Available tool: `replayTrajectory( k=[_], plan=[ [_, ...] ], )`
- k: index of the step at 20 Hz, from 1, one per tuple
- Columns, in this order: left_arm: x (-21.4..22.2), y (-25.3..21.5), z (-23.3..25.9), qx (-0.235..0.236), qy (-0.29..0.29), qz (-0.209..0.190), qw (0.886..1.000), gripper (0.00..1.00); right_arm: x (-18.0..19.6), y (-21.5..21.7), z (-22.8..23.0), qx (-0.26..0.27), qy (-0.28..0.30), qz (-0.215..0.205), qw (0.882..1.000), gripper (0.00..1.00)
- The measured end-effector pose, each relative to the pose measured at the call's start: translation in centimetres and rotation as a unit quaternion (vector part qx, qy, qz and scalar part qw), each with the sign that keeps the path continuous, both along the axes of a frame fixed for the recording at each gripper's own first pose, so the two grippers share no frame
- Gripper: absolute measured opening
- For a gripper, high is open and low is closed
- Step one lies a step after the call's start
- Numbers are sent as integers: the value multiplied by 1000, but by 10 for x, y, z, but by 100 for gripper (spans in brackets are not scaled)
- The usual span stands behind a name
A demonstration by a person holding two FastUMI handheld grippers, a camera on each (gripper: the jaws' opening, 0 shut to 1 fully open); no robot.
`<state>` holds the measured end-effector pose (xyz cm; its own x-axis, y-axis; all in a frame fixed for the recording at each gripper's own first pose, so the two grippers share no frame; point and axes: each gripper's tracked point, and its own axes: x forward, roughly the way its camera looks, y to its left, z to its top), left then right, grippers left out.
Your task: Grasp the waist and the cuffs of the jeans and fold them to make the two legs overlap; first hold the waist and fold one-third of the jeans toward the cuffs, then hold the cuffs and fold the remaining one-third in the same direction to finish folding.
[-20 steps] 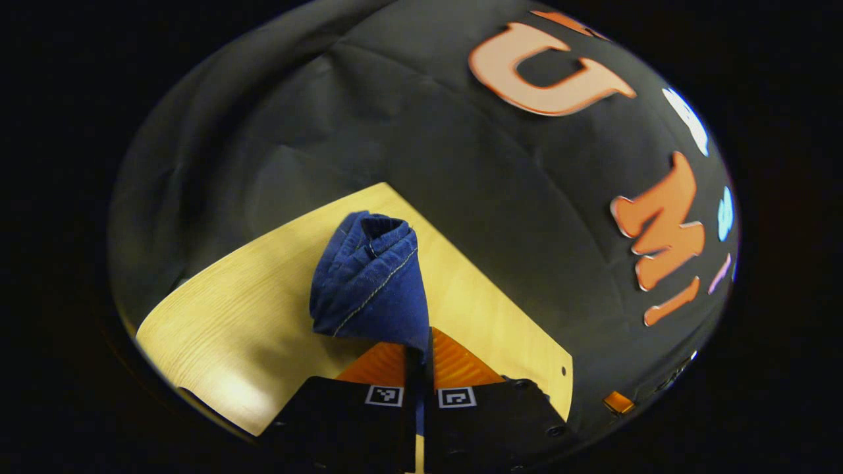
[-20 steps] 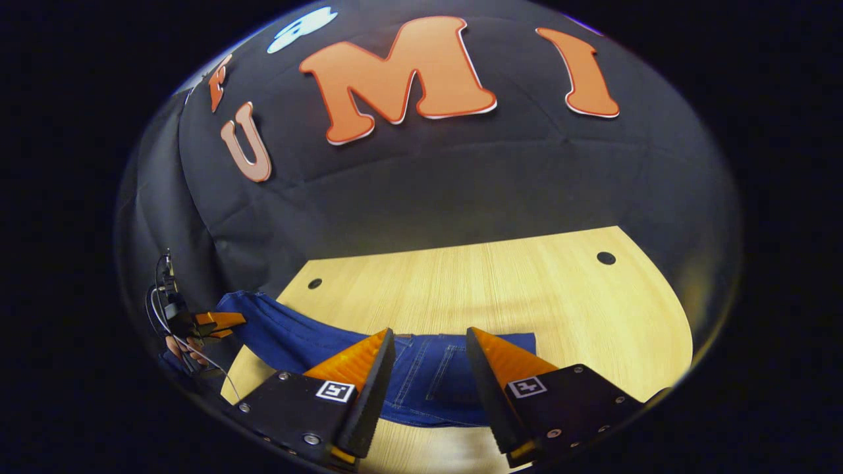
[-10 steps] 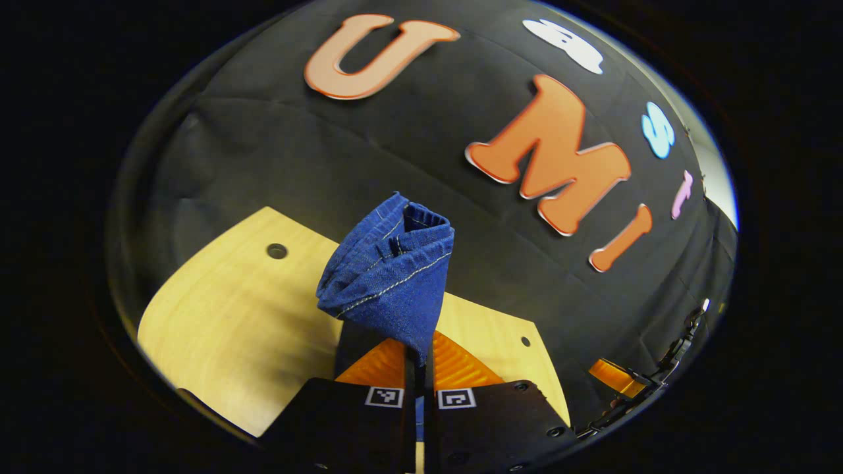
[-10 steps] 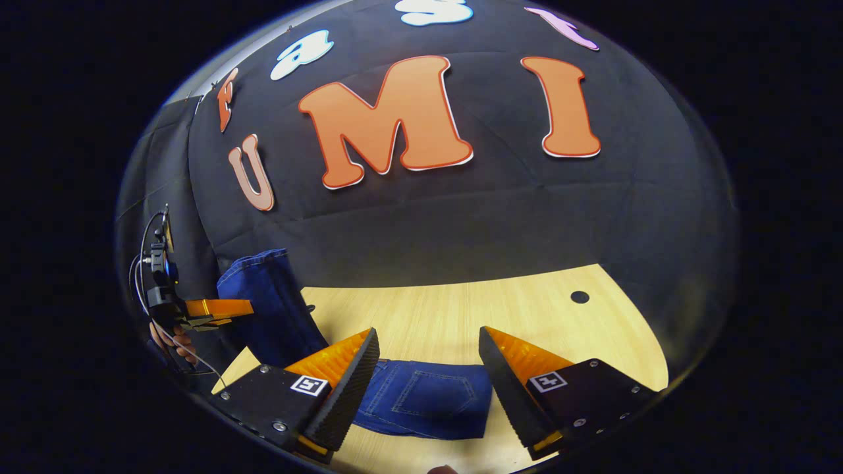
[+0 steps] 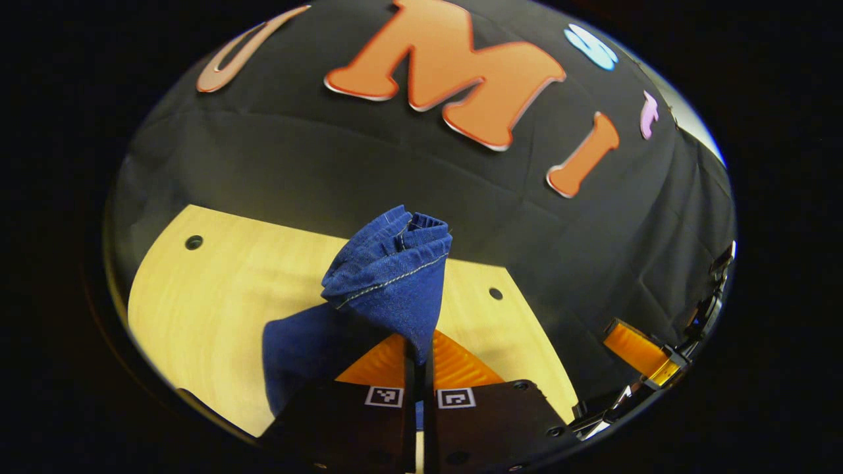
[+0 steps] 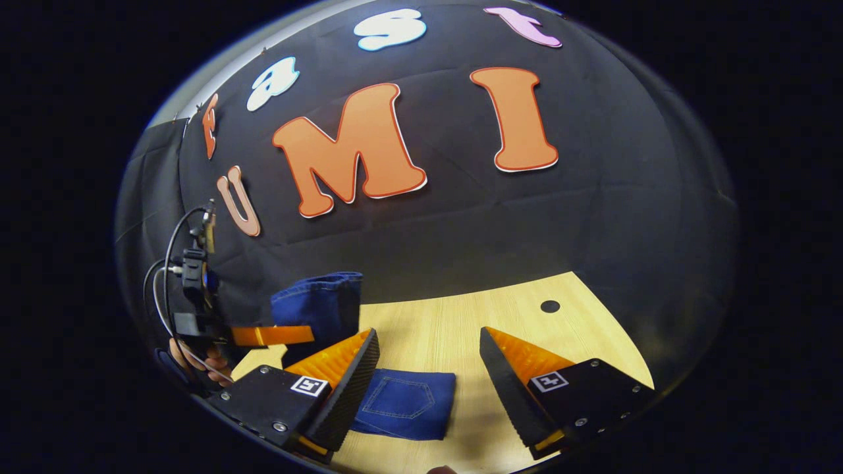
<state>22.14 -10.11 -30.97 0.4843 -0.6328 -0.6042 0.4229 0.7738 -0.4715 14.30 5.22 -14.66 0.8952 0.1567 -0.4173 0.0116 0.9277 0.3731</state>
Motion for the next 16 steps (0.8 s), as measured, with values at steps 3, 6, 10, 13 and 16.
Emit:
replayTrajectory(
  k=[3,6,10,13,16],
  plan=[
    [-42,-35,-41,53,8,-66,996,5,-6,-10,-8,3,7,-2,1000,96],
    [-72,-50,-57,77,6,-103,992,12,-9,-15,-17,-1,15,-3,1000,96],
    [-93,-57,-30,53,-22,-133,989,27,-8,-18,-19,1,14,-3,1000,96],
    [-78,-30,9,62,-91,-106,988,76,-2,-15,-10,2,2,-9,1000,96],
    [-55,7,51,67,-165,-48,983,77,8,-9,18,-27,-44,-15,999,96]
  ],
)
